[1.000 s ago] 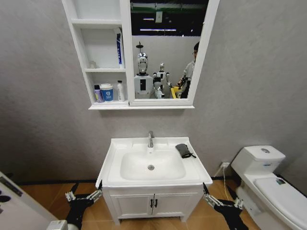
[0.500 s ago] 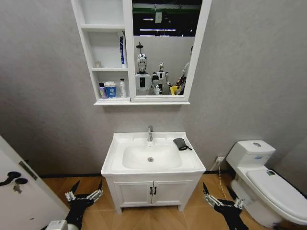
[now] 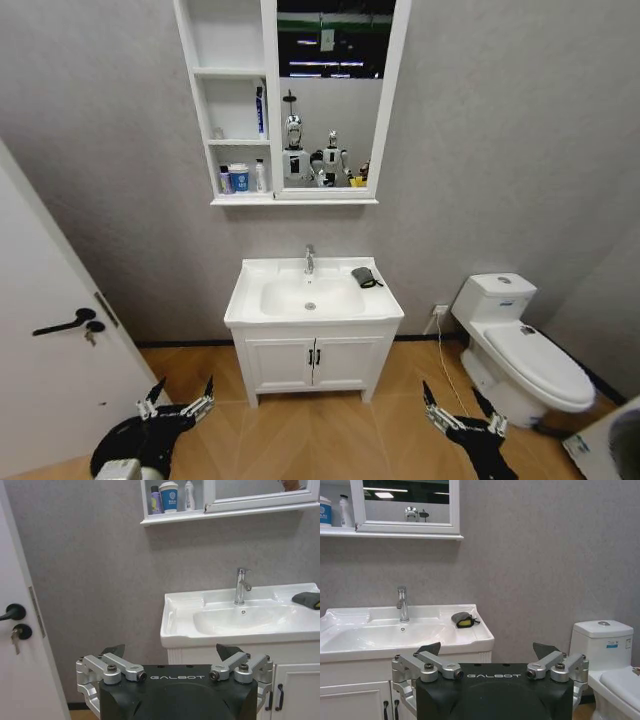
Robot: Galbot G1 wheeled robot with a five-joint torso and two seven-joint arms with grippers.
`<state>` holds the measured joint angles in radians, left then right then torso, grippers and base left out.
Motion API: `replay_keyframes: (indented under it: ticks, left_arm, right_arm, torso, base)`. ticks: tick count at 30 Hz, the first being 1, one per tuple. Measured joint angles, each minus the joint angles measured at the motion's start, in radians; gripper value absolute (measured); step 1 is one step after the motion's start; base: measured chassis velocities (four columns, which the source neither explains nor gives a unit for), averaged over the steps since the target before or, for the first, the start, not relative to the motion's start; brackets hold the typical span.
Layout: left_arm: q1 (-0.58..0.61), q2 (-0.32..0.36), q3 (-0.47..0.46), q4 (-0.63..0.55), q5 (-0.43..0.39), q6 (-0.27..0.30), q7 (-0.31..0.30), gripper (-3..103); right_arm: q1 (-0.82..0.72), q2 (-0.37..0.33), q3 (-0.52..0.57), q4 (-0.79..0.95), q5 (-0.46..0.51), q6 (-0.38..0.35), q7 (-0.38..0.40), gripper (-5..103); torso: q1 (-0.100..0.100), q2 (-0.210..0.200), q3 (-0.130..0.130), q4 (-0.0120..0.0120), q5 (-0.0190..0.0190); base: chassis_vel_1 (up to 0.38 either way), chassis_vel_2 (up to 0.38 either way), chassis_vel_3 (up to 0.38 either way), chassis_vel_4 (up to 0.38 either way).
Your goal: Move facial cleanser and shampoo from washbasin to cabinet, then wipe washbasin with towel.
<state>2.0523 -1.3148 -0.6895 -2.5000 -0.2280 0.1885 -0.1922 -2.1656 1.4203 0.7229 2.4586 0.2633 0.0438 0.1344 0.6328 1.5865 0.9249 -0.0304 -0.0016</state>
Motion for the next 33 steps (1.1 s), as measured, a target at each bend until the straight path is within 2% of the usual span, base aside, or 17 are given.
replay_keyframes:
  ticks: [2,3,4,7,9,14,33]
  left_arm:
    - [0.000,0.000,0.000,0.000,0.000,0.000,0.000,100]
    - [0.000,0.000,0.000,0.000,0.000,0.000,0.000,100]
    - [0.000,0.000,0.000,0.000,0.000,0.000,0.000,100]
    - [0.000,0.000,0.000,0.000,0.000,0.000,0.000,100]
    - [0.000,0.000,0.000,0.000,0.000,0.000,0.000,100]
    - [0.000,0.000,0.000,0.000,0.000,0.000,0.000,100]
    - [0.000,0.000,0.000,0.000,0.000,0.000,0.000,100]
  right_arm:
    - [0.000,0.000,0.000,0.000,0.000,0.000,0.000,100]
    - [0.000,0.000,0.000,0.000,0.000,0.000,0.000,100]
    - [0.000,0.000,0.000,0.000,0.000,0.000,0.000,100]
    - [0.000,0.000,0.000,0.000,0.000,0.000,0.000,100]
    - [0.000,0.000,0.000,0.000,0.000,0.000,0.000,100]
    - [0.000,0.000,0.000,0.000,0.000,0.000,0.000,100]
    - [0.000,0.000,0.000,0.000,0.000,0.000,0.000,100]
  torso:
    - [0.000,0.000,0.000,-0.0001,0.0022]
    - [0.000,0.000,0.000,-0.0001,0.0022]
    - [0.000,0.000,0.000,-0.0002,-0.0006]
    - [0.000,0.000,0.000,-0.0001,0.0024]
    - [-0.001,0.001,0.000,0.0000,-0.0001]
    - [-0.001,0.000,0.000,-0.0002,0.0014]
    - [0.000,0.000,0.000,0.0000,0.0009]
  base:
    - [0.384,-0.342,-0.361,0.349]
    - [0.361,-0.342,-0.358,0.336]
    - [0.316,-0.364,-0.358,0.356]
    - [0.300,-0.309,-0.341,0.333]
    - [0.215,-0.258,-0.210,0.241]
    - [0.146,-0.095,-0.160,0.139]
    - [-0.023,0.015,0.027,-0.020]
